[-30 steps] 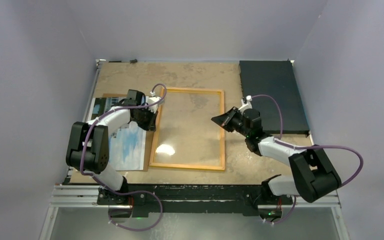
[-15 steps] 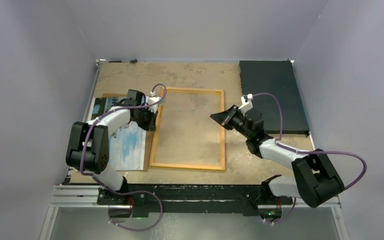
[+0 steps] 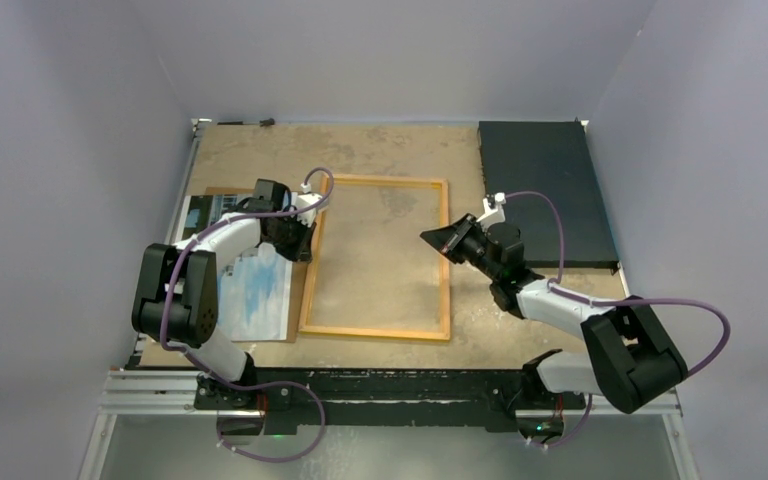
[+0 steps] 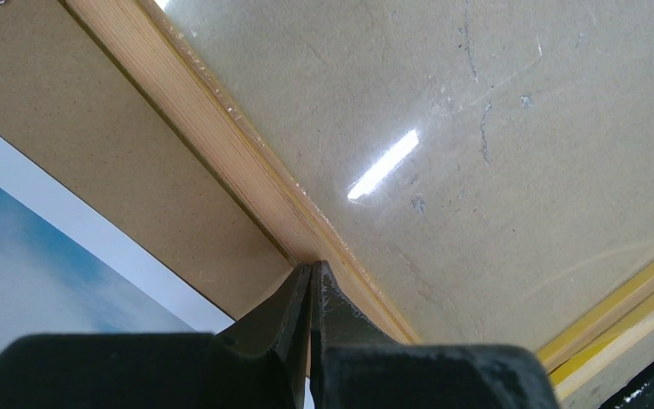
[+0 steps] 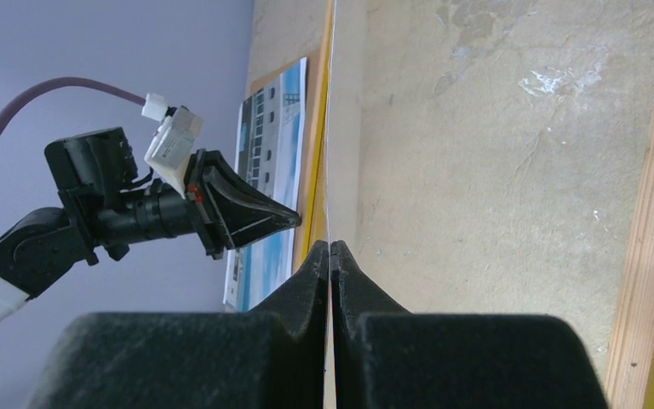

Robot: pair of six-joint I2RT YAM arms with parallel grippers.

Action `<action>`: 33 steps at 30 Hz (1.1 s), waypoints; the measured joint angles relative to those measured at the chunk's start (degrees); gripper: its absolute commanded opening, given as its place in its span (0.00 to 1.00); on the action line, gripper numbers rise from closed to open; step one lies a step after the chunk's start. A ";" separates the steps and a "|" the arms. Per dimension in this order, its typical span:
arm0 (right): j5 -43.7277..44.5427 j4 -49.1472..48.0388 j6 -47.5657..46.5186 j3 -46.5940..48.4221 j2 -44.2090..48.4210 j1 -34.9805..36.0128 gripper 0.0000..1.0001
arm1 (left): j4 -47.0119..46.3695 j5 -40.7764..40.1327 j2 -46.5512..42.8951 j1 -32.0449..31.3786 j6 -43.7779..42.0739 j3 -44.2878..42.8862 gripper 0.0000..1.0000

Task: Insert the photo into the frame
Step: Place the photo frame item in the photo frame.

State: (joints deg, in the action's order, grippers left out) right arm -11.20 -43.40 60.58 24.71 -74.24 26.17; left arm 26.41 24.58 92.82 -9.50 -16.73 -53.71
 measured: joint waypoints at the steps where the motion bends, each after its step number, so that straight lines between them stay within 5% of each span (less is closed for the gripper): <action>1: 0.20 0.26 0.07 0.00 0.00 0.07 0.00 | 0.00 0.07 0.00 0.00 -0.07 0.00 0.00; 33: 8.96 5.95 2.86 0.83 -2.67 2.12 0.00 | 0.37 0.04 -0.09 -0.02 -0.92 -0.09 0.00</action>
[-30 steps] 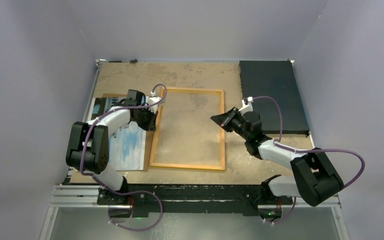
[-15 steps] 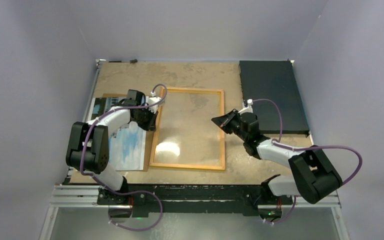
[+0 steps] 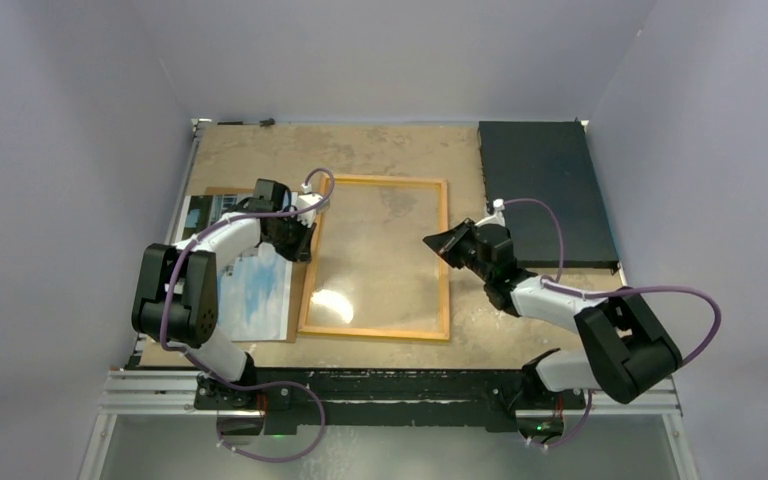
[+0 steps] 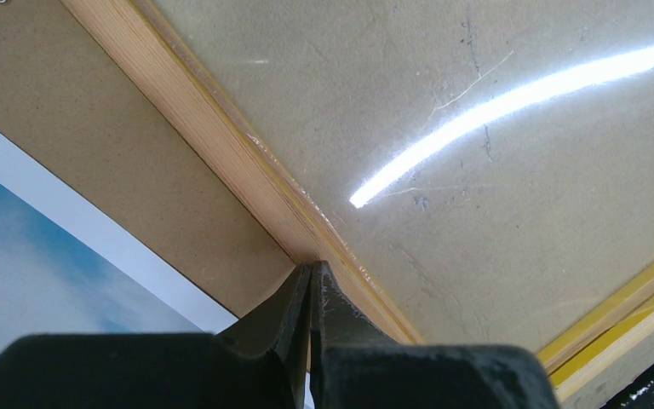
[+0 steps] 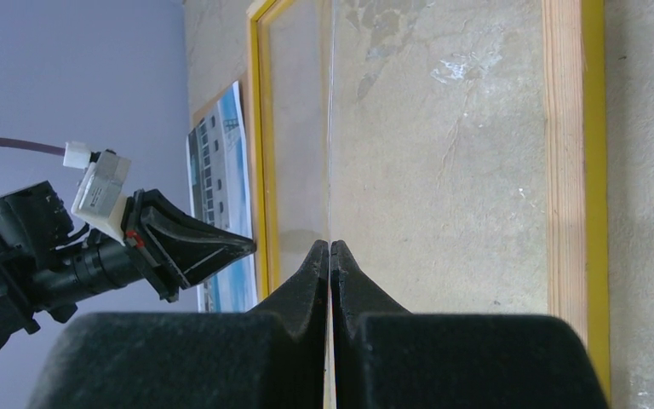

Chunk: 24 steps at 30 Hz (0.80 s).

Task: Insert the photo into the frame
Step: Place the photo frame item in the photo frame.

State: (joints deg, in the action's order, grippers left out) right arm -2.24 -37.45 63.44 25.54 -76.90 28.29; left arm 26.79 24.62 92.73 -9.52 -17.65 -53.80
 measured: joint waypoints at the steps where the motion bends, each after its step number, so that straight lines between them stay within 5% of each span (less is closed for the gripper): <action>1: 0.02 0.04 0.02 0.22 -0.13 0.09 0.00 | 0.17 -0.20 0.00 0.00 -0.02 -0.04 0.00; 24: 4.81 1.16 -0.13 1.46 -2.23 2.84 0.00 | 0.90 -2.64 -0.39 0.00 -0.94 -0.26 0.00</action>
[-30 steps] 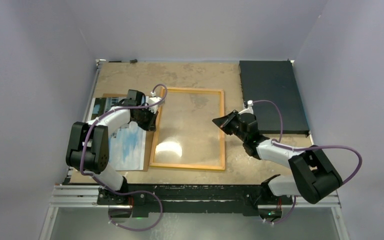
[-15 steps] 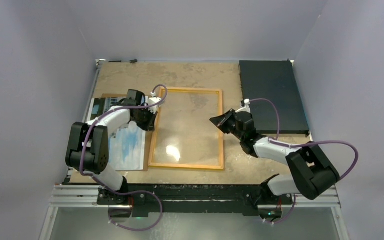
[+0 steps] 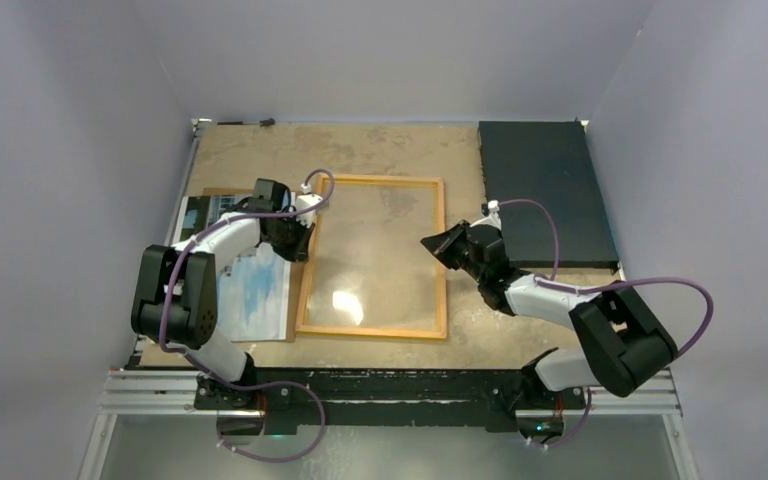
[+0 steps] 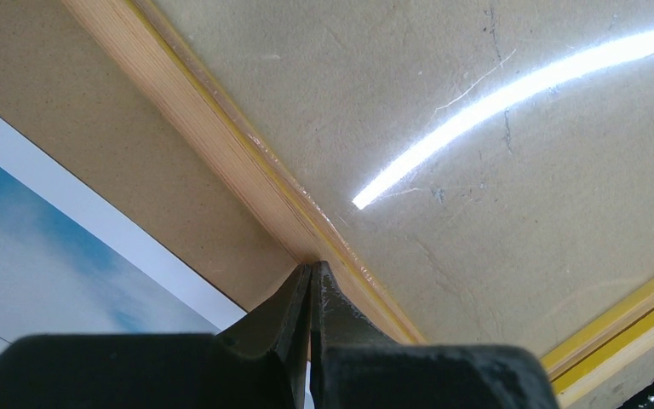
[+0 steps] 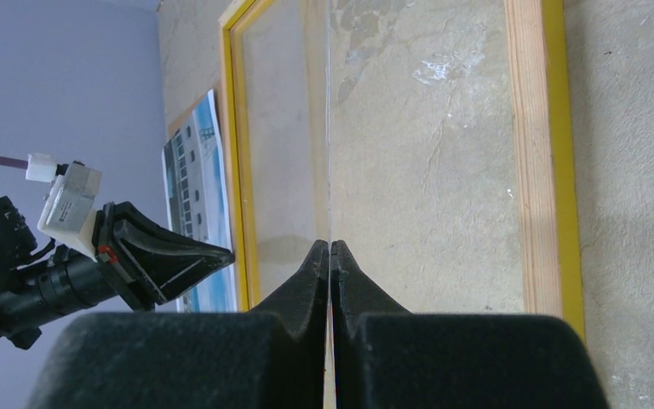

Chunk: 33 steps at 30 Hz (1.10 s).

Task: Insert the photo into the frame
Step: Place the photo frame item in the photo frame.

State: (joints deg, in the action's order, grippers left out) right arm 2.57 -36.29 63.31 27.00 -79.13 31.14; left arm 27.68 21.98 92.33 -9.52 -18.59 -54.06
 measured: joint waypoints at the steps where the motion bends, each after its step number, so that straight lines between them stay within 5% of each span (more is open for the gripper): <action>1: 0.11 0.09 -0.02 0.00 -0.02 0.00 0.00 | -0.02 -0.17 -0.04 0.00 0.07 0.02 0.00; 33: 2.14 -0.22 -1.33 0.00 -1.22 0.63 0.00 | -1.75 -0.35 -1.18 -0.04 0.55 1.49 0.00</action>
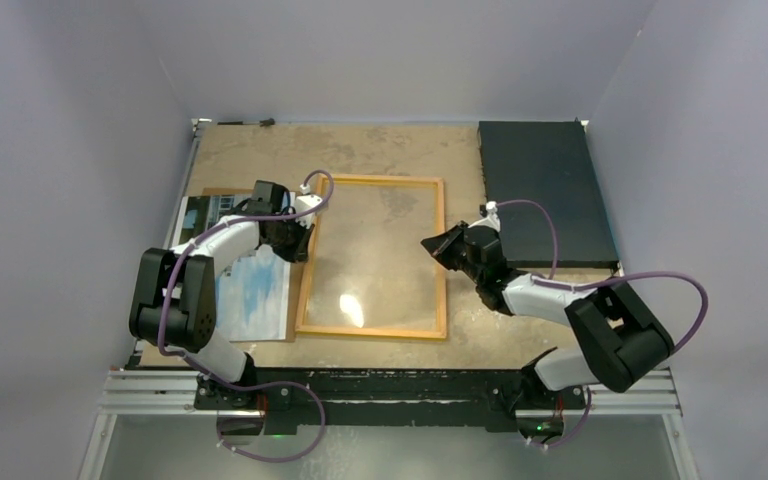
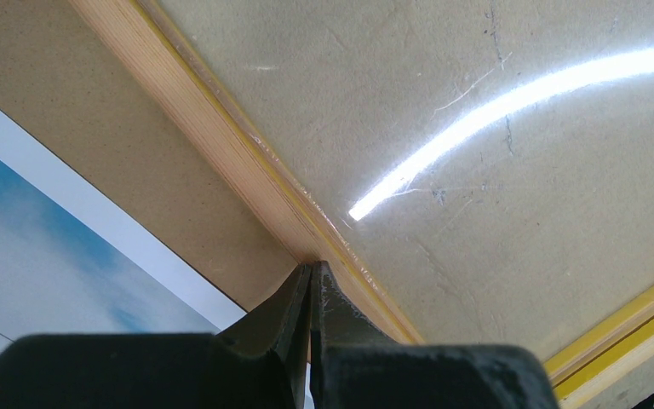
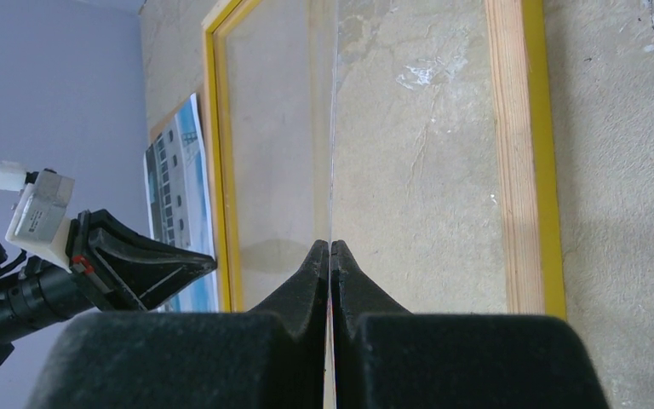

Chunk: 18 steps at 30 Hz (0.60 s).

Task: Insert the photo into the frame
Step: Place the photo frame item in the photo frame.

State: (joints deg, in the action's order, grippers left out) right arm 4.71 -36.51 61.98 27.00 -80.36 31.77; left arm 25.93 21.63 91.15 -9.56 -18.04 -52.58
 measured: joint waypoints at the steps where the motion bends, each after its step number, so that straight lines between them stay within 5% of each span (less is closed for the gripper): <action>1: -0.02 -0.20 -0.04 0.00 -0.13 0.02 0.00 | 0.00 0.00 0.00 0.00 -0.02 0.00 0.00; 8: -0.26 -0.59 -0.72 0.50 -3.08 0.33 0.15 | 0.02 -0.33 -0.11 0.07 0.00 0.00 0.00; 18: -1.07 9.68 -7.15 9.29 -6.23 2.60 0.49 | -0.11 -0.52 -0.22 0.04 0.22 0.11 0.00</action>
State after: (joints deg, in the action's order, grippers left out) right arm 3.64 -26.83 54.83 36.29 -86.59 34.37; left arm 25.82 21.10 90.94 -9.52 -17.82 -52.47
